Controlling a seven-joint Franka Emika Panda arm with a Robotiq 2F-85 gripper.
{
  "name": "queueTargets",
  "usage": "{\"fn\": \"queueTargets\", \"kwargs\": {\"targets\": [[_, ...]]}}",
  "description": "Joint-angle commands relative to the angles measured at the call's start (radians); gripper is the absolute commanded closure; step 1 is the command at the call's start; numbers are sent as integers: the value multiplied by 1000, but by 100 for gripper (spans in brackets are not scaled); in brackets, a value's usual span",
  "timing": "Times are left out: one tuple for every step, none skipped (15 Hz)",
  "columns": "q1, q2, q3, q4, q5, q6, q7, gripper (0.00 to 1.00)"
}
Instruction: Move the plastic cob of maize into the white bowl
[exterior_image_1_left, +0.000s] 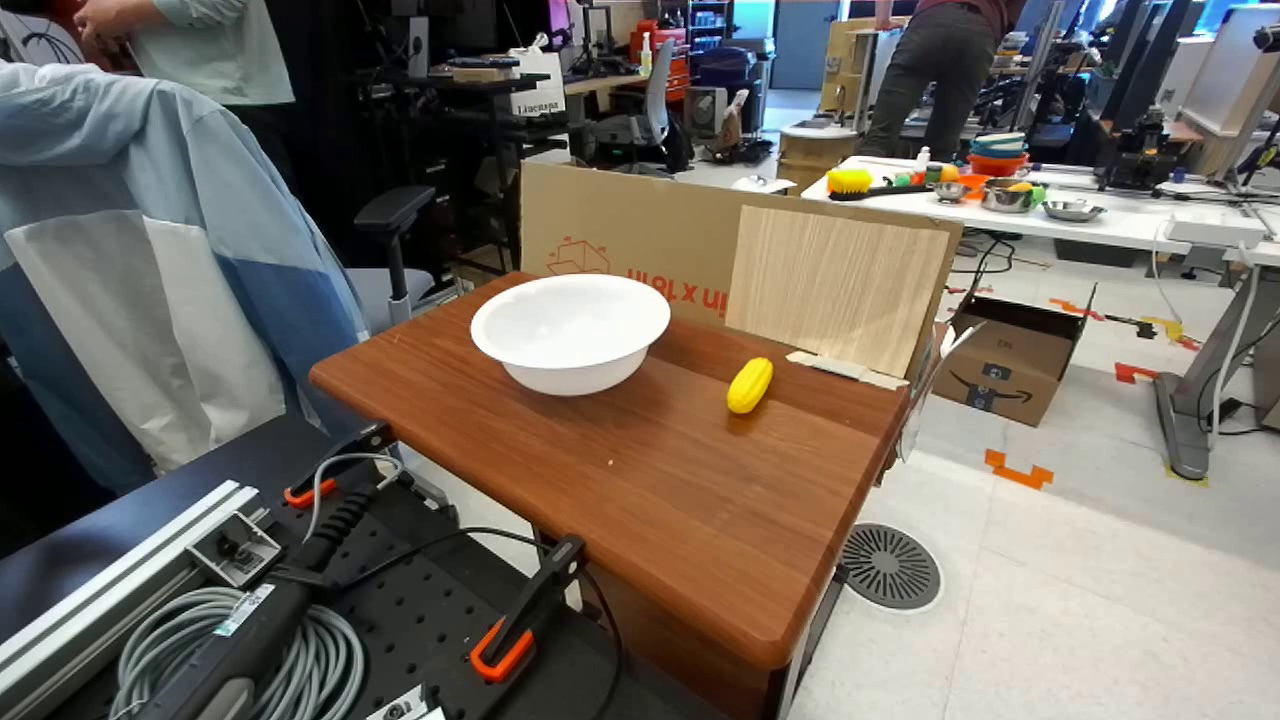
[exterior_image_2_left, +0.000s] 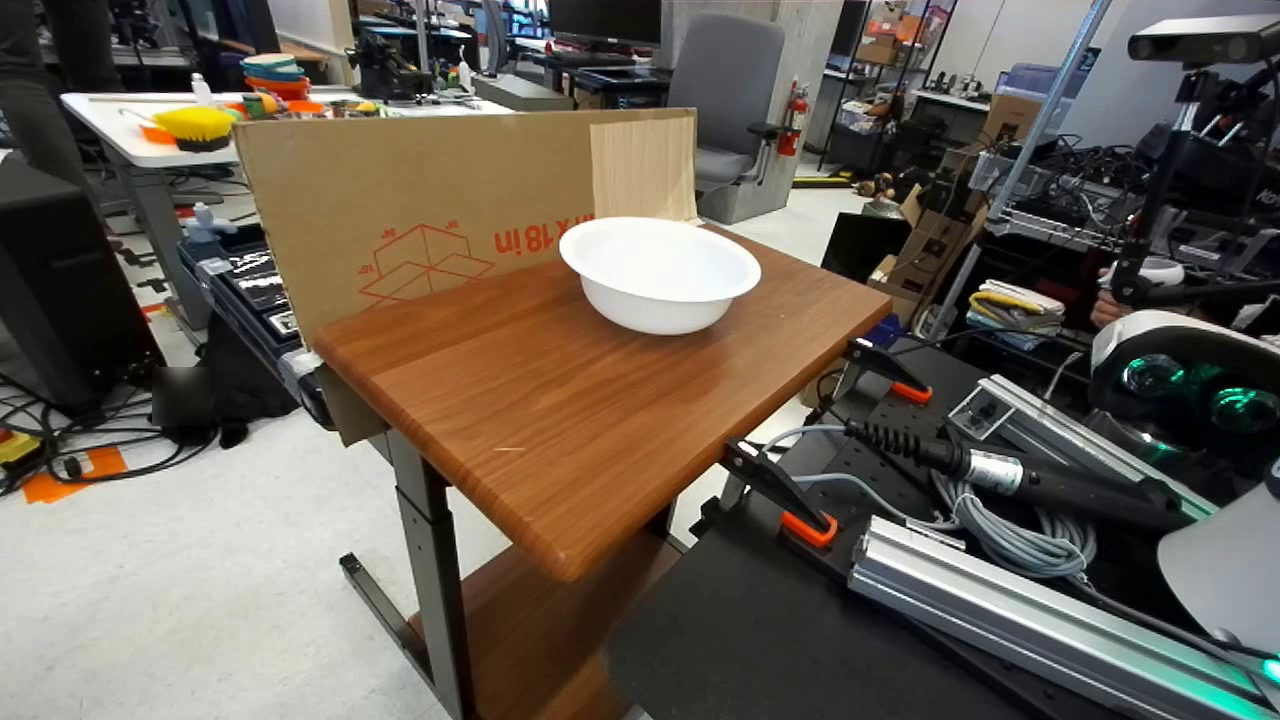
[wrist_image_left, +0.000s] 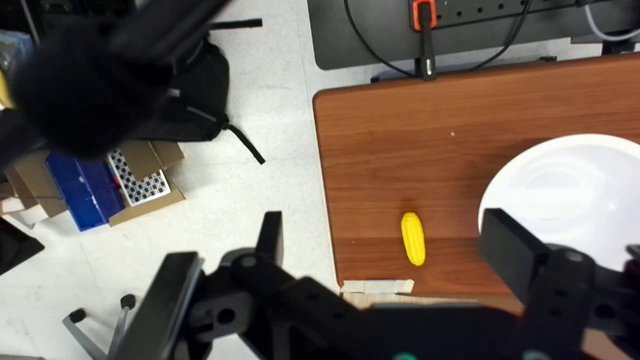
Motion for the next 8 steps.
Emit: {"fn": "queueTargets", "kwargs": {"targets": [[39, 115, -27, 44, 40, 153, -8, 0], [42, 160, -31, 56, 59, 201, -3, 0], [42, 200, -31, 65, 72, 250, 4, 0], [44, 250, -31, 79, 93, 290, 3, 0], [45, 294, -30, 93, 113, 320, -2, 0], [46, 340, -28, 106, 132, 350, -10, 0], [48, 386, -28, 125, 155, 369, -25, 0], [50, 439, -27, 149, 179, 382, -47, 0]]}}
